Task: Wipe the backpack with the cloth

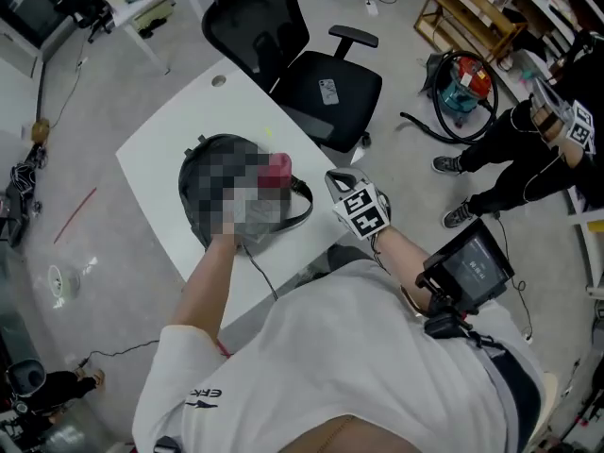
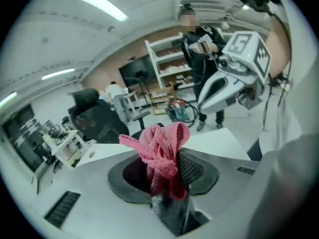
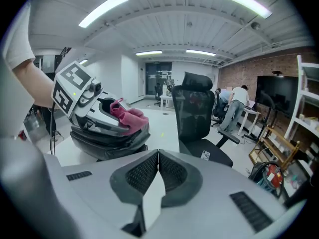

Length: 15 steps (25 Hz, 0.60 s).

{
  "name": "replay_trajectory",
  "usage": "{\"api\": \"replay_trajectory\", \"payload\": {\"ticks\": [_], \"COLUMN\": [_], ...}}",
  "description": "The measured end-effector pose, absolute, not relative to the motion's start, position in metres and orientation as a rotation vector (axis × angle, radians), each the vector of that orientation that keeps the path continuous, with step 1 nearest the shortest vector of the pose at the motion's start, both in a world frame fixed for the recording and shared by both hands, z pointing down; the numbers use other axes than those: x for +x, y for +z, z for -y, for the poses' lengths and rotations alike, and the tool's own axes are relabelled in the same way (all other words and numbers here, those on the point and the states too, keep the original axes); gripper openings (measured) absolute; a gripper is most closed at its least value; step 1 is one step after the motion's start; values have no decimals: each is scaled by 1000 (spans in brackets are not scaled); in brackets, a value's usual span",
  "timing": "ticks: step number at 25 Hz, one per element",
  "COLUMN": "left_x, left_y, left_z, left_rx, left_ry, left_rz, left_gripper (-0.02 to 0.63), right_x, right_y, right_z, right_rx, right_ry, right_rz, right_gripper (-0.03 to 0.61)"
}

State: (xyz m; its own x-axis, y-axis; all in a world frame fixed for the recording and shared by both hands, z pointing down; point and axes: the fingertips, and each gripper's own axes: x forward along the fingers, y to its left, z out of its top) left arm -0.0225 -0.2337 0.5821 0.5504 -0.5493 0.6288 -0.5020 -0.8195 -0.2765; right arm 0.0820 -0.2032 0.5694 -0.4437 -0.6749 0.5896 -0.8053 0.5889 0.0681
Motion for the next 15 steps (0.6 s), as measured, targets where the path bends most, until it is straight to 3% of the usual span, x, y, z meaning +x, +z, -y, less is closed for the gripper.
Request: {"api": "replay_trajectory", "payload": {"ticks": [8,15], "left_x": [-108,-132], "left_y": [512,496], "left_z": [207,99], "left_rx": [-2693,-2552], "left_ry": [-520,-181], "left_rz": [-1793,-2163], "left_gripper": [133,133], "right_x": [45,33], "right_y": [532,490], "right_z": [198,143], "right_rx": [1153,1076], "right_ry": [180,65], "right_rz": [2408,2606], "right_gripper": [3,3]}}
